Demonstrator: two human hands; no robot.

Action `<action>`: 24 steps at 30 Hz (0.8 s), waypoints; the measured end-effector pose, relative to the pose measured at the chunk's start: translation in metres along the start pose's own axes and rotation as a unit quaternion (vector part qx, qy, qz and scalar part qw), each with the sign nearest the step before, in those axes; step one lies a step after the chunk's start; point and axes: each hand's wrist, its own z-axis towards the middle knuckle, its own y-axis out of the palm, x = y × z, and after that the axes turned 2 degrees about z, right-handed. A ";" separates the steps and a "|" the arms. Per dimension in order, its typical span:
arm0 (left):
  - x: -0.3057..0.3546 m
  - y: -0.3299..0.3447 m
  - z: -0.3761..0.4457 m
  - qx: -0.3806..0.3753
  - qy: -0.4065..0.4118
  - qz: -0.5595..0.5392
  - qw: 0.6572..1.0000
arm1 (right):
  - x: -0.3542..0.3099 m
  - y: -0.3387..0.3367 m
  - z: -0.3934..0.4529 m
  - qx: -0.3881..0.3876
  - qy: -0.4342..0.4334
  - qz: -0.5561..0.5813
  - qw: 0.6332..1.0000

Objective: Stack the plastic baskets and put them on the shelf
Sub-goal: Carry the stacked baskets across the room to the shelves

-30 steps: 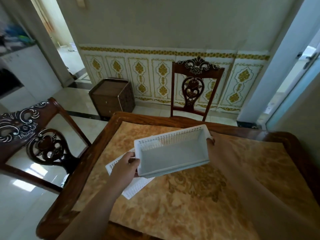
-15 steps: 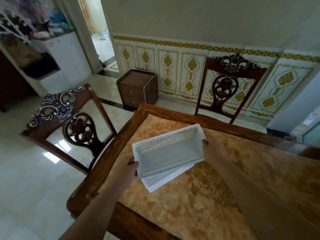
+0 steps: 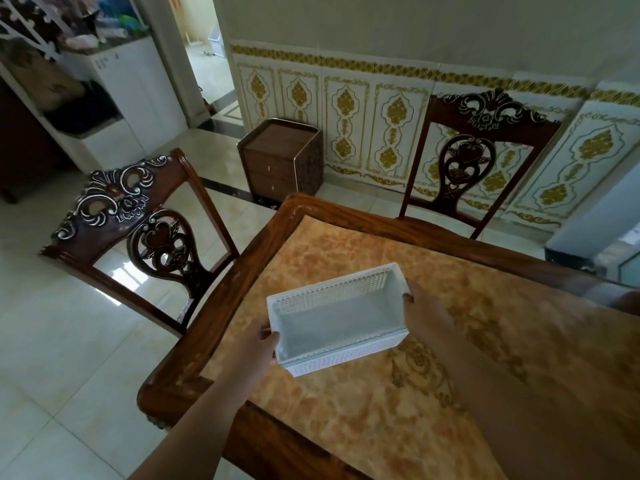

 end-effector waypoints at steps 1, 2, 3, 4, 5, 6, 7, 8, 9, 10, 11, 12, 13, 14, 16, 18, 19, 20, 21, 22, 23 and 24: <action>0.003 0.000 -0.005 0.002 0.005 0.016 1.000 | 0.003 0.002 0.000 -0.002 0.005 0.002 1.000; 0.005 0.001 -0.007 0.007 0.008 0.031 0.999 | 0.007 0.004 0.001 -0.005 0.009 0.002 1.000; 0.008 0.001 -0.010 0.010 0.011 0.046 0.999 | 0.010 0.006 0.003 -0.009 0.013 -0.001 1.000; 0.010 0.002 -0.010 0.011 0.013 0.056 0.998 | 0.013 0.009 0.005 -0.013 0.016 -0.006 1.000; 0.011 0.003 -0.010 0.012 0.010 0.058 0.998 | 0.014 0.010 0.007 -0.017 0.017 -0.012 1.000; 0.011 0.004 -0.008 0.013 0.008 0.055 0.998 | 0.014 0.011 0.008 -0.019 0.015 -0.020 0.999; 0.011 0.005 -0.006 0.013 0.004 0.055 0.998 | 0.014 0.011 0.009 -0.021 0.013 -0.026 0.999; 0.010 0.005 -0.003 0.013 -0.001 0.054 0.998 | 0.013 0.012 0.009 -0.024 0.012 -0.026 0.999; 0.010 0.005 0.000 0.011 -0.009 0.046 0.999 | 0.012 0.012 0.009 -0.032 0.016 -0.020 0.999; 0.008 0.006 0.004 0.005 -0.020 0.028 0.999 | 0.012 0.014 0.010 -0.037 0.020 -0.016 0.999; 0.007 0.007 0.007 -0.003 -0.035 0.004 0.999 | 0.012 0.015 0.010 -0.041 0.024 -0.013 0.999; 0.006 0.008 0.010 -0.010 -0.050 -0.019 0.999 | 0.013 0.017 0.011 -0.041 0.026 -0.011 0.999; 0.007 0.008 0.012 -0.016 -0.062 -0.036 0.997 | 0.012 0.018 0.011 -0.041 0.031 -0.007 0.999; 0.007 0.009 0.013 -0.021 -0.068 -0.049 0.996 | 0.012 0.019 0.011 -0.040 0.035 0.001 0.999; 0.007 0.009 0.017 -0.029 -0.074 -0.072 0.994 | 0.010 0.020 0.011 -0.048 0.041 0.017 0.998; 0.007 0.009 0.019 -0.039 -0.082 -0.092 0.992 | 0.008 0.019 0.009 -0.056 0.044 0.027 0.997; 0.006 0.009 0.018 -0.047 -0.086 -0.099 0.990 | 0.008 0.019 0.008 -0.058 0.047 0.034 0.997; 0.006 0.009 0.017 -0.056 -0.086 -0.107 0.989 | 0.009 0.019 0.008 -0.060 0.050 0.043 0.996; 0.007 0.009 0.016 -0.067 -0.084 -0.114 0.988 | 0.010 0.019 0.007 -0.064 0.055 0.052 0.995; 0.007 0.009 0.015 -0.076 -0.080 -0.117 0.987 | 0.011 0.020 0.007 -0.066 0.062 0.061 0.994; 0.007 0.009 0.014 -0.082 -0.076 -0.118 0.987 | 0.011 0.020 0.006 -0.066 0.067 0.071 0.993; 0.007 0.008 0.014 -0.084 -0.073 -0.120 0.987 | 0.011 0.020 0.004 -0.066 0.073 0.081 0.992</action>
